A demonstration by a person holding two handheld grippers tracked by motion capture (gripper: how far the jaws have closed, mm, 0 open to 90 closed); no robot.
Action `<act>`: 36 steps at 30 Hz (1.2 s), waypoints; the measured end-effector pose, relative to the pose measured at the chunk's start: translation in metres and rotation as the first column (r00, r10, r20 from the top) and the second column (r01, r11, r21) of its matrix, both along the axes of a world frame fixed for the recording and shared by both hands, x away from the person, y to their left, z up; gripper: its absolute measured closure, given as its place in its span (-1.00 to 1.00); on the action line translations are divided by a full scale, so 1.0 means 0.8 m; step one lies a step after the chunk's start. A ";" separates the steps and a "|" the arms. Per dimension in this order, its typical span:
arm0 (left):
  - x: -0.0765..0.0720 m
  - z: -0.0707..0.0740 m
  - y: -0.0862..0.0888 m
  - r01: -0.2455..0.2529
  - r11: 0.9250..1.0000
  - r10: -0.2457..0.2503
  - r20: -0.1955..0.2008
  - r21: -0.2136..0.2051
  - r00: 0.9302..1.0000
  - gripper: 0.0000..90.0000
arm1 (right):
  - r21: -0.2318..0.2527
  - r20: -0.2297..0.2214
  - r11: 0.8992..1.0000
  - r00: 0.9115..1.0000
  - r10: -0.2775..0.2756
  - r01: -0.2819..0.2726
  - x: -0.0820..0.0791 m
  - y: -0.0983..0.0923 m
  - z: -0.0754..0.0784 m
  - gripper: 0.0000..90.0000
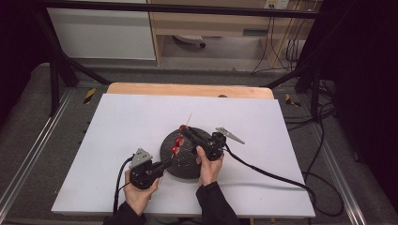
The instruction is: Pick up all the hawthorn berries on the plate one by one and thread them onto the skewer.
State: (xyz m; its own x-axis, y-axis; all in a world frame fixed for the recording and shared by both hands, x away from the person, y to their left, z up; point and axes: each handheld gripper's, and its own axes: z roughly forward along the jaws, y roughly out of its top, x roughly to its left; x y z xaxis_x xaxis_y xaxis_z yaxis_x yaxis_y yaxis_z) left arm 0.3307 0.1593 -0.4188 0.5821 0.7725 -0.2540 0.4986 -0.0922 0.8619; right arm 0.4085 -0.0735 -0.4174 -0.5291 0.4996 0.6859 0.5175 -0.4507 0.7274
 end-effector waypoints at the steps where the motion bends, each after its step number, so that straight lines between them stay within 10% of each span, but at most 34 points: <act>1: 0.000 -0.001 0.000 0.002 1.000 -0.002 0.001 0.001 1.000 0.96 | -0.006 0.006 1.000 1.000 0.001 -0.001 -0.001 0.000 -0.001 0.42; 14: 0.000 -0.009 0.003 0.017 1.000 -0.017 0.002 0.006 1.000 0.96 | -0.071 -0.001 0.997 1.000 0.031 -0.031 -0.006 0.001 -0.005 0.39; 24: -0.001 -0.011 0.012 0.021 1.000 -0.021 0.000 0.018 1.000 0.96 | -0.203 0.013 0.979 0.999 0.036 -0.032 -0.007 -0.017 0.001 -0.01; 31: -0.002 -0.013 0.017 0.043 0.997 -0.044 0.007 0.061 0.999 0.96 | -0.357 0.003 0.930 0.995 0.095 -0.088 -0.007 -0.035 0.007 -0.49; 36: -0.002 -0.013 0.022 0.056 0.995 -0.057 0.009 0.083 0.998 0.96 | -0.465 -0.006 0.876 0.990 0.138 -0.125 -0.007 -0.048 0.006 -0.75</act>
